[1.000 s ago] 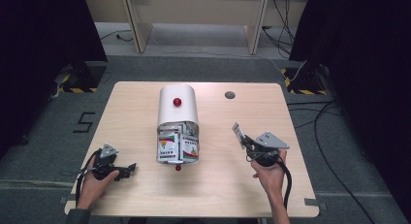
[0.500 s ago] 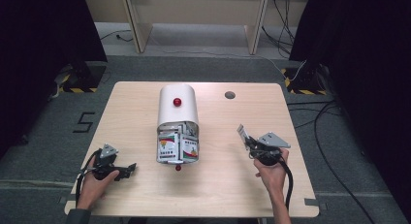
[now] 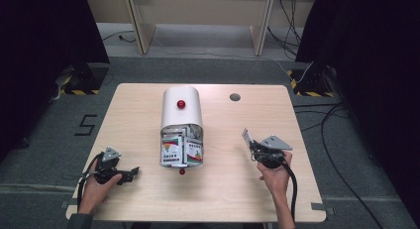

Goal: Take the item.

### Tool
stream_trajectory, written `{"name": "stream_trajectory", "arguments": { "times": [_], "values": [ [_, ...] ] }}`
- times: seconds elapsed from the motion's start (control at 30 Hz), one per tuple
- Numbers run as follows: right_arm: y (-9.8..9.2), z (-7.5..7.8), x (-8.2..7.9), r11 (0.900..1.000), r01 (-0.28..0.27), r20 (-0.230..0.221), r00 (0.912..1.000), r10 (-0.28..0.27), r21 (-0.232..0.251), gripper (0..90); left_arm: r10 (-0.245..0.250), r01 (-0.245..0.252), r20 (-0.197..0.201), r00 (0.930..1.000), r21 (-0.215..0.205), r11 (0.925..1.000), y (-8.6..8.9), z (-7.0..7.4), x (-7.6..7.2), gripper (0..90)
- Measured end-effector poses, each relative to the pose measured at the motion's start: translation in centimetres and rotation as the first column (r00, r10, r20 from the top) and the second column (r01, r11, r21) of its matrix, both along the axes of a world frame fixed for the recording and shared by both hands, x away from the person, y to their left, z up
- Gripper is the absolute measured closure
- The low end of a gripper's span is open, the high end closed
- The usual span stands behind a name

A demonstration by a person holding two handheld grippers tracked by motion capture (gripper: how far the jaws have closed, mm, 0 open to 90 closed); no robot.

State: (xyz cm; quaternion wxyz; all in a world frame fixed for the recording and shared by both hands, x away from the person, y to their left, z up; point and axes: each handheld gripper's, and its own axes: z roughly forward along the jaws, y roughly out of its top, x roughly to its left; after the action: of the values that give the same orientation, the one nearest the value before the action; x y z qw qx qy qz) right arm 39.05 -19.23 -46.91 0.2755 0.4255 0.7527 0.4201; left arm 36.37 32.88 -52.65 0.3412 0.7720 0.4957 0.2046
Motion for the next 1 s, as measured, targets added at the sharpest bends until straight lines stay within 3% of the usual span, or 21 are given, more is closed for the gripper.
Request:
{"name": "stream_trajectory", "arguments": {
  "times": [0.47, 0.8, 1.0],
  "values": [
    [0.9, -0.9, 0.5, 0.999, -0.011, -0.018, 0.9998, 0.010, -0.033, 85.7, 0.000, 0.000, 0.000, 1.0000, 0.000, 1.0000, 0.0, 0.0, 0.0, 0.0],
    [2.6, -1.8, 0.7, 0.992, -0.046, -0.029, 0.9987, 0.043, -0.120, 84.7, 0.000, 0.000, 0.000, 1.0000, 0.000, 1.0000, 0.0, 0.0, 0.0, 0.0],
    [3.3, -2.1, 0.6, 0.990, -0.078, -0.047, 0.9963, 0.073, -0.119, 82.1, 0.000, 0.000, 0.000, 1.0000, 0.000, 1.0000, 0.0, 0.0, 0.0, 0.0]
  ]
}}
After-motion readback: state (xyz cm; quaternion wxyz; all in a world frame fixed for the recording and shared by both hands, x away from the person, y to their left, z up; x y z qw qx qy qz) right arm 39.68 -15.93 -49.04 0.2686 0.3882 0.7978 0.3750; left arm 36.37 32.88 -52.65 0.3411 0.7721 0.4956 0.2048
